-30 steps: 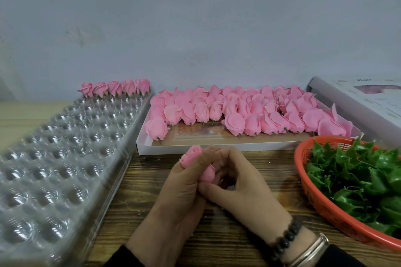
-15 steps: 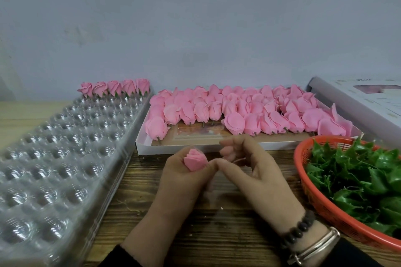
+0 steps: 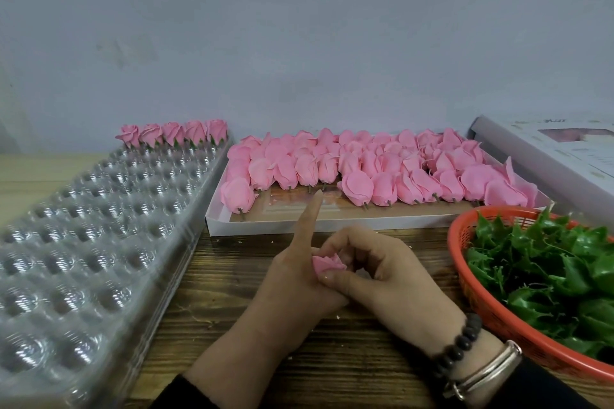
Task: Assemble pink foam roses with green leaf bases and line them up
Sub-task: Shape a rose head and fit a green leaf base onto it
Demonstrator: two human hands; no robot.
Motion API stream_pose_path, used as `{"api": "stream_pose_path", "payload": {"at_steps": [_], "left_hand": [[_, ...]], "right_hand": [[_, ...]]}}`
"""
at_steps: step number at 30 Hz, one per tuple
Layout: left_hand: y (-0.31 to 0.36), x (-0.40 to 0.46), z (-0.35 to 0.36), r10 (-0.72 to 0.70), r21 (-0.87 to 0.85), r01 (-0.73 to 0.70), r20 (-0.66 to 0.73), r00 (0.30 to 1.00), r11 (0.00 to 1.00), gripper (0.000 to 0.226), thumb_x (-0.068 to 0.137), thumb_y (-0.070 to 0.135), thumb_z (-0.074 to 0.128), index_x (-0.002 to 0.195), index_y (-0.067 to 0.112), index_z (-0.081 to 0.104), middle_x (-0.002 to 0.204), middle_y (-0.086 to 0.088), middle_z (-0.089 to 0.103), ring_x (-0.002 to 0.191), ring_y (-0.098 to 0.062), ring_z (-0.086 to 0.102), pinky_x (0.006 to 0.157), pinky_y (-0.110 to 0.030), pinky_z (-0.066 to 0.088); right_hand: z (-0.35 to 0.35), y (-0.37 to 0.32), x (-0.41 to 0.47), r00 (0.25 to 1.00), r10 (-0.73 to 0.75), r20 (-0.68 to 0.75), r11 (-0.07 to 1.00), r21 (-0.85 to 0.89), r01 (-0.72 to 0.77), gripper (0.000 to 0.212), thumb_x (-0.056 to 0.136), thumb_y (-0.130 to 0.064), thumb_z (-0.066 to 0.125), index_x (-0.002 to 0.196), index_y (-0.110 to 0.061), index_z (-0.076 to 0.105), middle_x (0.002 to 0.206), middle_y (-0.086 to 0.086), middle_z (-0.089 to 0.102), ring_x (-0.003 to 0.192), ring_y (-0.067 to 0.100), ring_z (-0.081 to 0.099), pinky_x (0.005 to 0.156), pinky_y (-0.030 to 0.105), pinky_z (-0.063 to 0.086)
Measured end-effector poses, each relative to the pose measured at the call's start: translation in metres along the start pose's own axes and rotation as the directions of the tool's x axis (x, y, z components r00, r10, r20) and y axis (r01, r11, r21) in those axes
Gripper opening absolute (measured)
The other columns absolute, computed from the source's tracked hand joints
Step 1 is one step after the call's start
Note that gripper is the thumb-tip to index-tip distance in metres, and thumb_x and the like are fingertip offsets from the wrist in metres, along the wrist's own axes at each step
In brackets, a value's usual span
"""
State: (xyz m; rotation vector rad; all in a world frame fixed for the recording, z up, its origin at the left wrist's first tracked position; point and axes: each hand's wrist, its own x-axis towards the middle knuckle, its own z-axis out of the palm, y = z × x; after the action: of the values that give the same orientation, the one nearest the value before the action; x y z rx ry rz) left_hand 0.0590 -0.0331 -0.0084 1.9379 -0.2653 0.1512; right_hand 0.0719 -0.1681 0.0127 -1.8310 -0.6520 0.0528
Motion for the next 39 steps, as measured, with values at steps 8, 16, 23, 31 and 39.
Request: {"api": "stream_pose_path", "payload": {"at_steps": [8, 16, 23, 31, 39], "left_hand": [[-0.004, -0.001, 0.000, 0.029, -0.086, -0.035, -0.071, 0.997, 0.996, 0.091, 0.050, 0.033, 0.081, 0.122, 0.057, 0.031, 0.109, 0.000, 0.057, 0.094, -0.008, 0.062, 0.077, -0.021, 0.052], [-0.006, 0.000, 0.001, 0.154, -0.009, -0.155, -0.096, 0.983, 0.988, 0.038, 0.072, 0.018, 0.073, 0.090, 0.041, 0.049, 0.103, -0.008, 0.061, 0.090, -0.020, 0.061, 0.072, -0.027, 0.053], [-0.004, 0.002, -0.002, 0.029, -0.270, -0.055, -0.102, 0.994, 0.961, 0.025, 0.066, 0.027, 0.072, 0.087, 0.022, 0.062, 0.084, -0.005, 0.067, 0.072, -0.011, 0.061, 0.064, -0.020, 0.050], [-0.007, 0.002, -0.011, -0.201, -0.663, 0.261, 0.168, 0.965, 0.702, 0.026, 0.067, 0.014, 0.071, 0.092, 0.006, 0.070, 0.095, -0.020, 0.069, 0.082, -0.026, 0.066, 0.069, -0.031, 0.057], [-0.013, 0.006, -0.016, -0.162, -0.671, 0.236, 0.172, 0.972, 0.703, 0.030, 0.063, 0.023, 0.082, 0.091, 0.016, 0.071, 0.096, -0.013, 0.069, 0.078, -0.019, 0.064, 0.065, -0.025, 0.054]], "right_hand": [[-0.005, 0.010, 0.004, 0.968, 0.120, -0.220, 0.969, 0.236, -0.067, 0.013, 0.077, 0.003, 0.067, 0.078, -0.010, 0.063, 0.064, 0.007, 0.051, 0.060, 0.013, 0.050, 0.059, 0.024, 0.045], [-0.002, 0.017, 0.005, 0.931, 0.261, -0.257, 0.872, 0.475, -0.113, 0.006, 0.078, 0.004, 0.064, 0.081, -0.001, 0.062, 0.058, -0.003, 0.054, 0.055, 0.008, 0.049, 0.054, 0.017, 0.044], [-0.006, 0.013, 0.004, 0.957, 0.241, -0.160, 0.901, 0.403, -0.159, 0.012, 0.079, -0.009, 0.066, 0.090, -0.008, 0.060, 0.065, 0.001, 0.059, 0.053, 0.010, 0.055, 0.053, 0.017, 0.047], [-0.010, 0.013, 0.001, 0.988, -0.146, 0.049, 0.961, -0.230, 0.154, 0.067, 0.069, -0.014, 0.080, 0.119, -0.046, 0.050, 0.119, -0.018, 0.051, 0.112, -0.006, 0.047, 0.094, 0.010, 0.037], [-0.013, 0.012, 0.001, 0.999, -0.033, -0.002, 0.991, 0.131, 0.033, 0.032, 0.075, -0.004, 0.072, 0.102, -0.020, 0.067, 0.097, -0.004, 0.073, 0.091, 0.009, 0.068, 0.082, 0.023, 0.053]]}}
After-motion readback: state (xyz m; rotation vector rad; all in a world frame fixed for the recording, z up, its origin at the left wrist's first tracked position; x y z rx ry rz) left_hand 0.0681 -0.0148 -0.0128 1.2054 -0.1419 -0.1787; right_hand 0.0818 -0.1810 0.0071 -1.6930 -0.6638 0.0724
